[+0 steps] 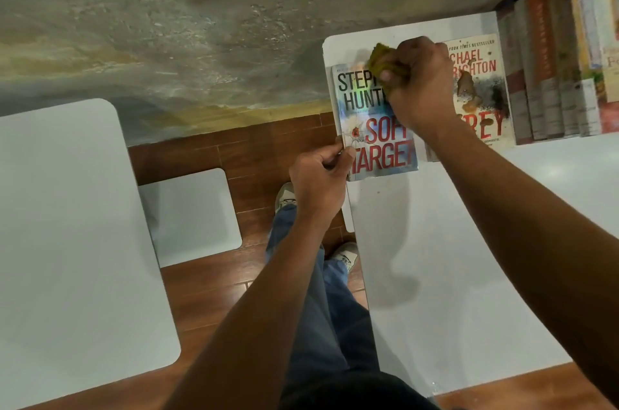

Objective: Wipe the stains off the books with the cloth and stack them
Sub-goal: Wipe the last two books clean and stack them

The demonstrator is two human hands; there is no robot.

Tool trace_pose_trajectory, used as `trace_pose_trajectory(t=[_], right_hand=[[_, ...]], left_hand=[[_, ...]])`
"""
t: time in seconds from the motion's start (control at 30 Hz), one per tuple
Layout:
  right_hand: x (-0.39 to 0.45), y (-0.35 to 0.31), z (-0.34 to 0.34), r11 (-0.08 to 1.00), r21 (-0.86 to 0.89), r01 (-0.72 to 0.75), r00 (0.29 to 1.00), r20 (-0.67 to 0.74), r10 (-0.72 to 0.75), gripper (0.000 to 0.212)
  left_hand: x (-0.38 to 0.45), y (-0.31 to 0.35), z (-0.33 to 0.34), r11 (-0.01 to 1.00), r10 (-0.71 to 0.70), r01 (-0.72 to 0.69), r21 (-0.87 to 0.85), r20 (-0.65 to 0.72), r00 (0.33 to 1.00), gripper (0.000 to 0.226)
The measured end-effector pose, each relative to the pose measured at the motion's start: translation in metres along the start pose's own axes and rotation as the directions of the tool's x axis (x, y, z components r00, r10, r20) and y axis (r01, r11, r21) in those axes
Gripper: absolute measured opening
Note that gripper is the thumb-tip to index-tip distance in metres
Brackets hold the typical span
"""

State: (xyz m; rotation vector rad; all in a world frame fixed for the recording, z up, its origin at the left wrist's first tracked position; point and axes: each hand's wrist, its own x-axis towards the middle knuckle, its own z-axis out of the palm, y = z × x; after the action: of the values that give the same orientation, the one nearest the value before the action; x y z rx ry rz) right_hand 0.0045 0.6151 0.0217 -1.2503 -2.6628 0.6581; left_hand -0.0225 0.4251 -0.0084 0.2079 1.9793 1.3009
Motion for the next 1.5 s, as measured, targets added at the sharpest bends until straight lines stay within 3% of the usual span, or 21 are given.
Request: trace_pose_trajectory(t=[0.17,0.33,0.57,0.9,0.97,1.1,1.23,1.5], right_hand=[[-0.040,0.001,-0.004,0.975,-0.027,0.222,0.972,0.091,-0.219,0.018],[-0.002,-0.003,0.003,0.999,0.045,0.021,1.000,0.016,-0.022,0.018],[0.006,-0.002,0.005,0.998,0.066,0.018,1.000,0.007,-0.018,0.018],[0.009,-0.024,0.018,0.960,0.056,0.275,0.948,0.152,-0.281,0.020],[0.000,-0.021,0.018,0.955,0.073,0.286,0.942,0.159,-0.294,0.019],[-0.033,-0.017,0.017,0.951,0.138,0.276,0.939,0.171,-0.297,0.019],[-0.066,-0.011,0.019,0.948,0.177,0.265,0.941,0.166,-0.295,0.021],[-0.117,-0.003,0.021,0.939,0.199,0.280,0.939,0.146,-0.311,0.018]], left_hand=[[0.001,-0.001,0.000,1.000,-0.013,0.013,-0.012,-0.009,1.000,0.029],[0.001,0.002,0.000,0.999,-0.023,0.023,-0.027,0.010,1.000,0.030],[-0.002,0.003,0.001,0.992,-0.085,0.086,-0.092,0.020,0.996,0.030],[-0.002,0.005,0.003,0.981,-0.185,0.186,-0.059,0.022,0.983,0.030],[-0.004,0.007,0.002,0.947,-0.282,0.284,-0.150,0.036,0.959,0.030],[-0.010,0.013,-0.003,0.758,-0.479,0.484,-0.437,0.131,0.868,0.061],[-0.016,0.010,-0.009,0.750,-0.475,0.484,-0.451,0.141,0.869,0.070],[-0.016,0.026,-0.013,0.774,-0.492,0.492,-0.398,0.111,0.864,0.056]])
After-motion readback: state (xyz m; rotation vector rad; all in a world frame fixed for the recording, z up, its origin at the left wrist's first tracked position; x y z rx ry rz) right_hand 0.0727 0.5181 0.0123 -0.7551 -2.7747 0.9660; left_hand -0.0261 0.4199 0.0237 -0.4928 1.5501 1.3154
